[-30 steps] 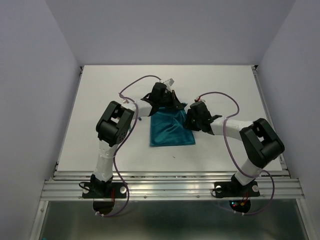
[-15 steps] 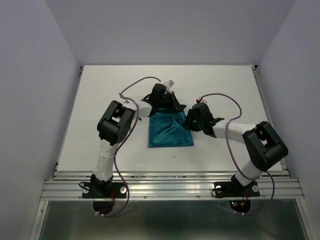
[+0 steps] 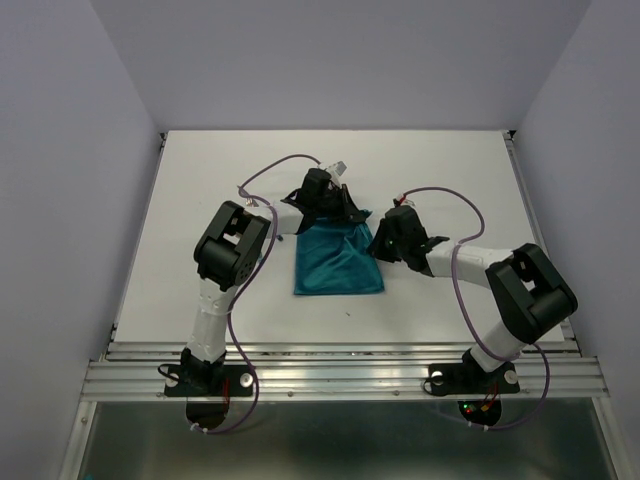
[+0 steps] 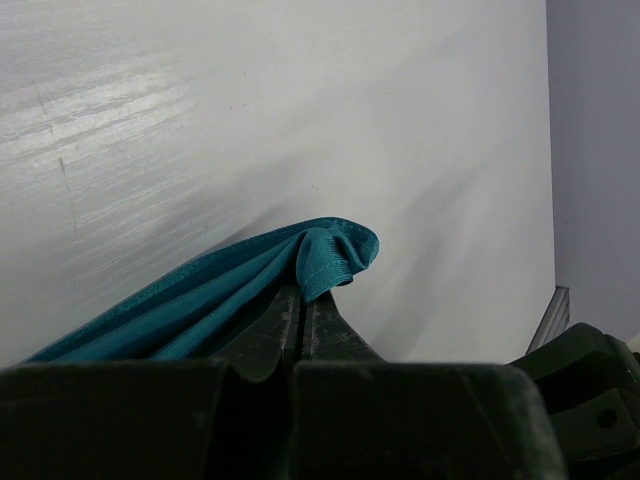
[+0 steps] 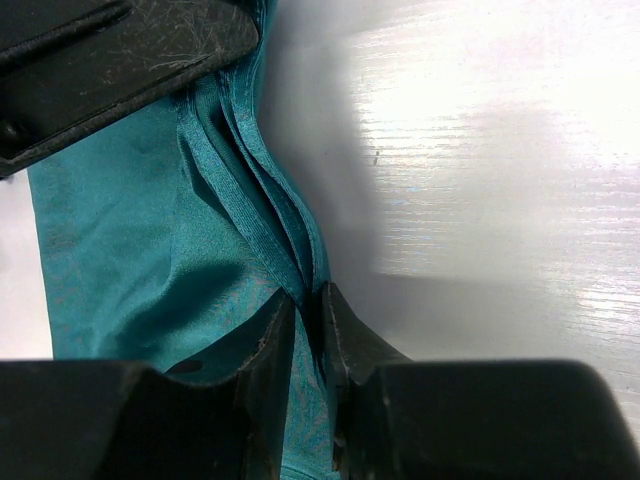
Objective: Fold the napkin into a case and place the utensils inside
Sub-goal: Fold the 2/3-rectangle-folded napkin at the center of the board.
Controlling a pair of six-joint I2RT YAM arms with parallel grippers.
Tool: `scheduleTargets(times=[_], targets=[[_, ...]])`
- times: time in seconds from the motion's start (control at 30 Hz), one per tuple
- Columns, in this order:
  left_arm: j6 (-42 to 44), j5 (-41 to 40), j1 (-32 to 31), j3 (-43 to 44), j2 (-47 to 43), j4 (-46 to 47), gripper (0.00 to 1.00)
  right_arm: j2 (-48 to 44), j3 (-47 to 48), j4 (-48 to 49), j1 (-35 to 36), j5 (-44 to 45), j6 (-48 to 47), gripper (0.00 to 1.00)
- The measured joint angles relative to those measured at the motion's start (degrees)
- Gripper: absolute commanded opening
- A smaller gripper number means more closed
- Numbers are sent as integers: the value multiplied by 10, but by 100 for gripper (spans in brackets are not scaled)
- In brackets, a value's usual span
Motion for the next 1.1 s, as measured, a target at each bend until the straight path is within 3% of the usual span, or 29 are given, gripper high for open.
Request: scheduleTargets(times=[0.1, 0.47, 1.0, 1.1], targets=[[0, 1, 0, 0, 0, 0, 0, 0, 2, -2, 0, 0, -4, 43], [0, 6, 2, 0, 0, 1, 0, 47, 45, -4, 4, 21, -32, 48], [2, 7, 2, -5, 0, 6, 0, 67, 72, -27, 15, 50, -49, 1], [2, 7, 3, -10, 0, 14, 0, 74, 96, -61, 31, 84, -50, 1]])
